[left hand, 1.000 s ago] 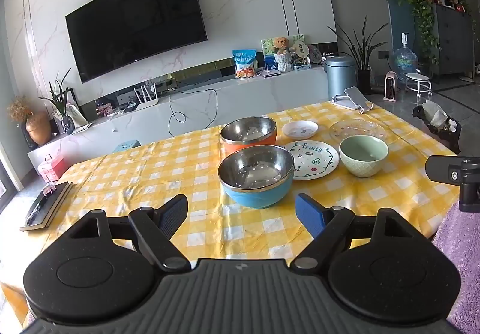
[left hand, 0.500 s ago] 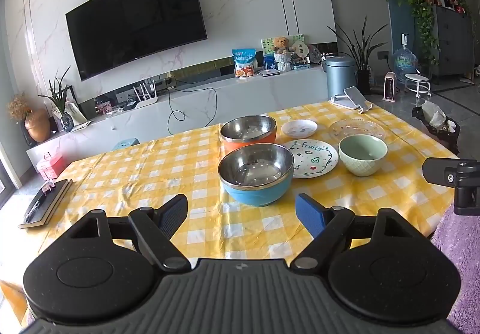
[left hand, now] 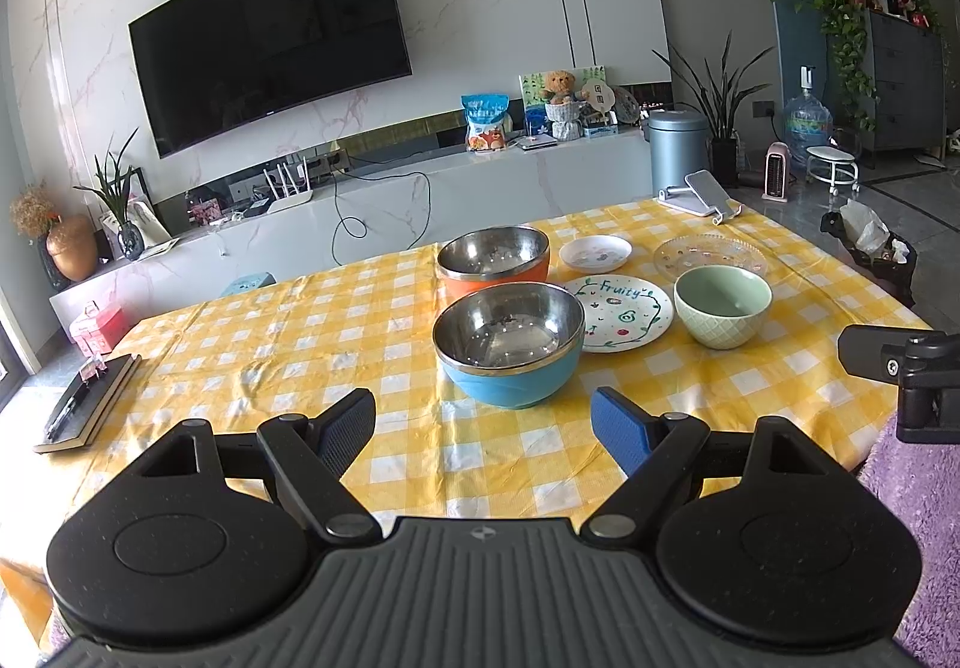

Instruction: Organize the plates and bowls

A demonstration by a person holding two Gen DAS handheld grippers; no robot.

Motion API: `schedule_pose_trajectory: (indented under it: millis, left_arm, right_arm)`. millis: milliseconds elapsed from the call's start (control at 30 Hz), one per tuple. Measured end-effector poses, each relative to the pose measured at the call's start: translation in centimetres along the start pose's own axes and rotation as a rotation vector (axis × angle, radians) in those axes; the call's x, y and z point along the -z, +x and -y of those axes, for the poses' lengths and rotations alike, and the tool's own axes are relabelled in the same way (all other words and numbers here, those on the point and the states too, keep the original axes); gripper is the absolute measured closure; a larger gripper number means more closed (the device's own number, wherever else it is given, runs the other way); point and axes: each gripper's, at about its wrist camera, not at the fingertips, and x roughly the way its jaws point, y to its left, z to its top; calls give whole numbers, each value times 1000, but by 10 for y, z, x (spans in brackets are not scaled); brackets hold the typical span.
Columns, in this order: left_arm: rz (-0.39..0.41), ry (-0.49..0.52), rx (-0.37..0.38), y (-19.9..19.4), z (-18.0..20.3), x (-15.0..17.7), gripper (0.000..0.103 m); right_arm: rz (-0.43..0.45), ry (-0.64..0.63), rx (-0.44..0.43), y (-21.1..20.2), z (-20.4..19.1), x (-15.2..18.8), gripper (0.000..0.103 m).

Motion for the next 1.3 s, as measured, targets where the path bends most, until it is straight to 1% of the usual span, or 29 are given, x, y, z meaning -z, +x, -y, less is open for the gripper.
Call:
schedule_pose_trajectory:
  millis: [433,667,1300]
  left_arm:
    - [-5,-6,2,1,1,2,7]
    - [-6,-8,3,1,1,2,7]
    - [-10,-12,4,1,4,4,7]
  right_arm:
    - [-10,-8,2,6,1,2,2]
    - [-23,-21,5,10,-4,-2,3]
    - [-28,-24,8,10,-4,0,2]
